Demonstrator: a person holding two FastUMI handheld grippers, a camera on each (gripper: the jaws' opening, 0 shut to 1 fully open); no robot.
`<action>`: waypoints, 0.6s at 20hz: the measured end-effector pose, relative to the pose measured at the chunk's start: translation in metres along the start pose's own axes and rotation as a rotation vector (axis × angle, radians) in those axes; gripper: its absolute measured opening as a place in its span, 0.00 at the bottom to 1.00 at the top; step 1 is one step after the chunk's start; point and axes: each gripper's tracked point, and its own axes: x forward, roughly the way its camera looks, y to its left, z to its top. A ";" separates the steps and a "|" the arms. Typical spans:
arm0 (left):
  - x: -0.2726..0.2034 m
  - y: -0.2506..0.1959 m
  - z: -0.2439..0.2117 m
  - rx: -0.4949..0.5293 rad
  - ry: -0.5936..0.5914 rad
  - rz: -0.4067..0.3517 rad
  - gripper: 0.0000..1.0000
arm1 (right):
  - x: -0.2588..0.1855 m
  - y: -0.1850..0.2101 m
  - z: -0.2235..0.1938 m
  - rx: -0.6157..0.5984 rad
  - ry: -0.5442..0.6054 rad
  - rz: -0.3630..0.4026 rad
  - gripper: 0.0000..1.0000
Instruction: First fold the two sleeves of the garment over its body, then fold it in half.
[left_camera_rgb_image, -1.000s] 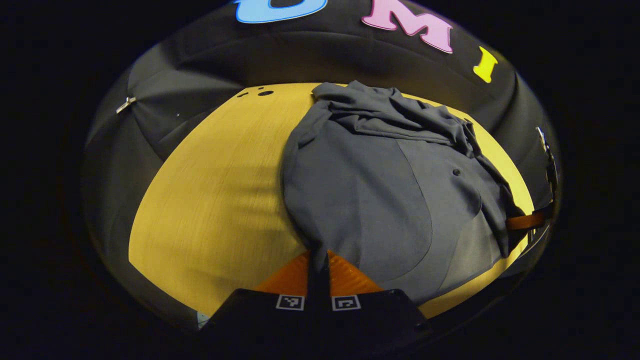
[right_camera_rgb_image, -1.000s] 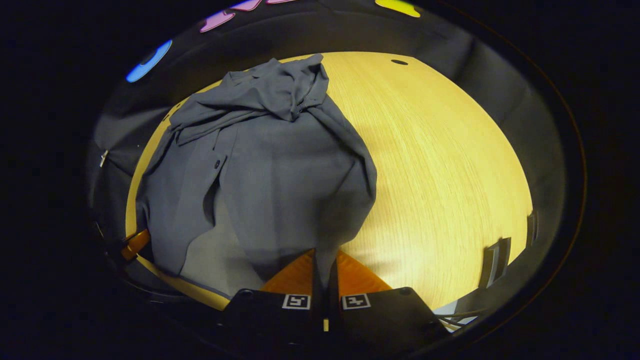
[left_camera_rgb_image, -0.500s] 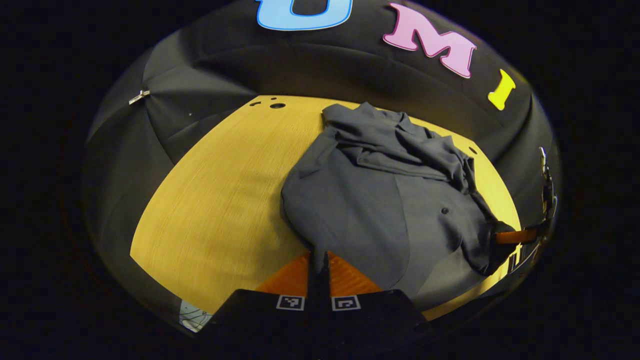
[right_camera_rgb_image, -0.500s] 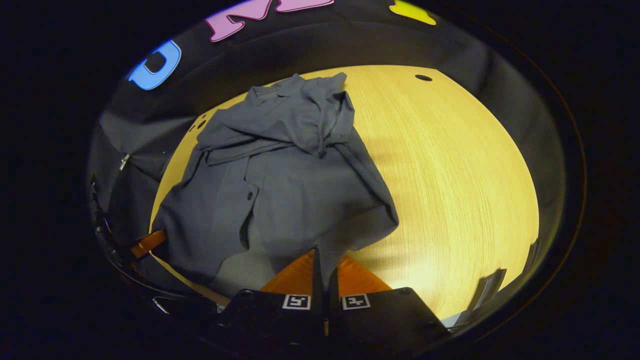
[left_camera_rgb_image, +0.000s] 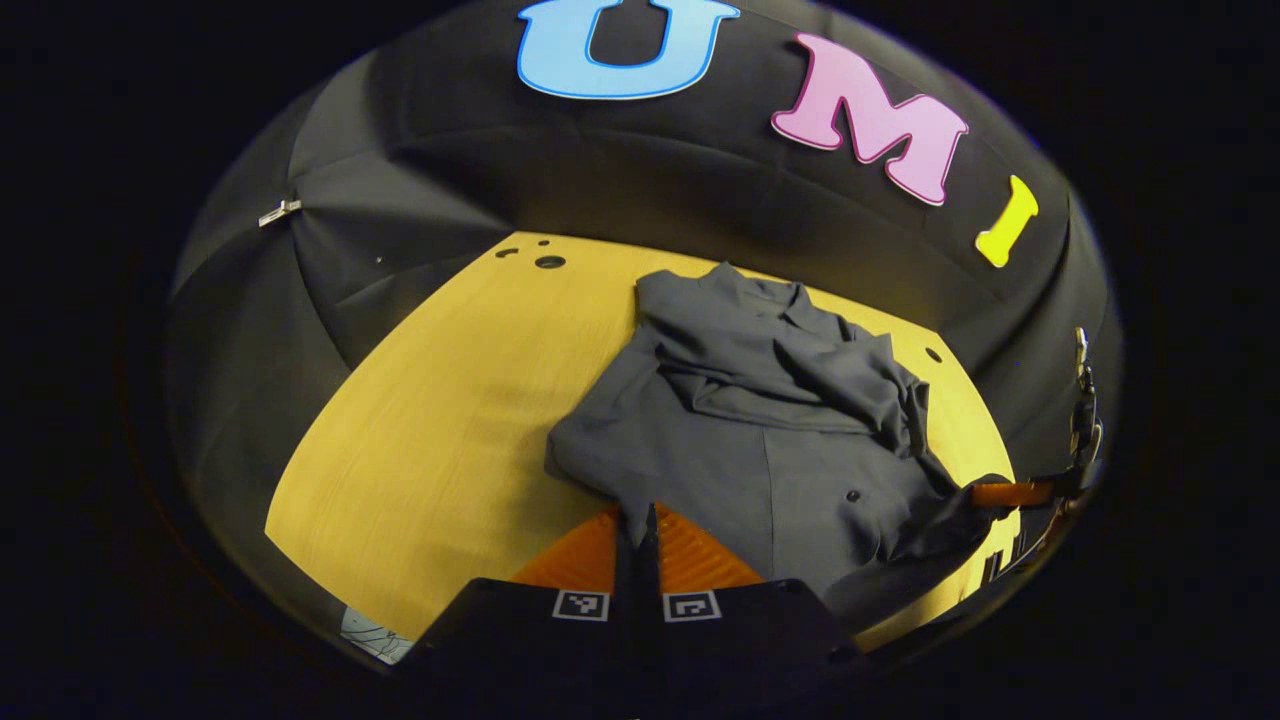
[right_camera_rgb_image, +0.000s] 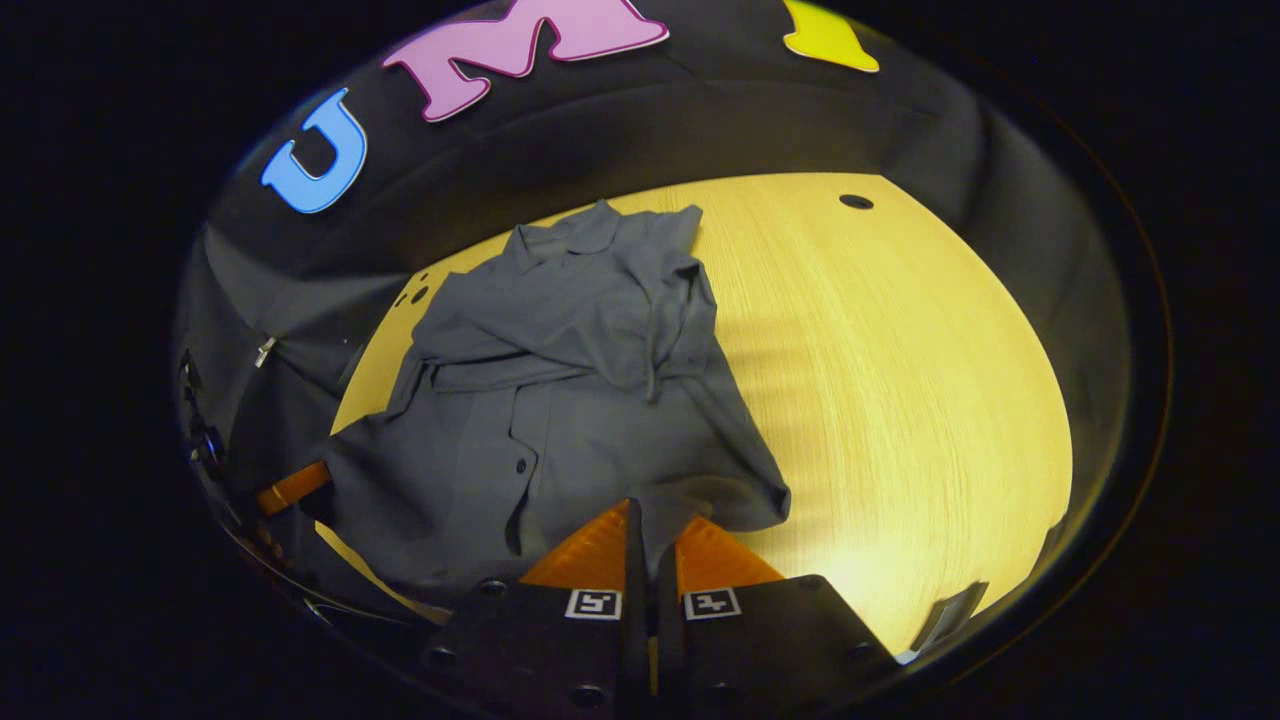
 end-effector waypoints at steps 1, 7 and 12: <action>0.000 -0.001 0.009 -0.003 -0.015 -0.002 0.06 | 0.001 0.000 0.007 -0.022 -0.015 -0.005 0.08; 0.011 -0.013 0.058 0.009 -0.072 -0.031 0.06 | 0.011 0.008 0.063 -0.100 -0.115 -0.004 0.08; 0.028 -0.030 0.112 0.051 -0.146 -0.062 0.05 | 0.020 0.015 0.121 -0.105 -0.202 -0.002 0.08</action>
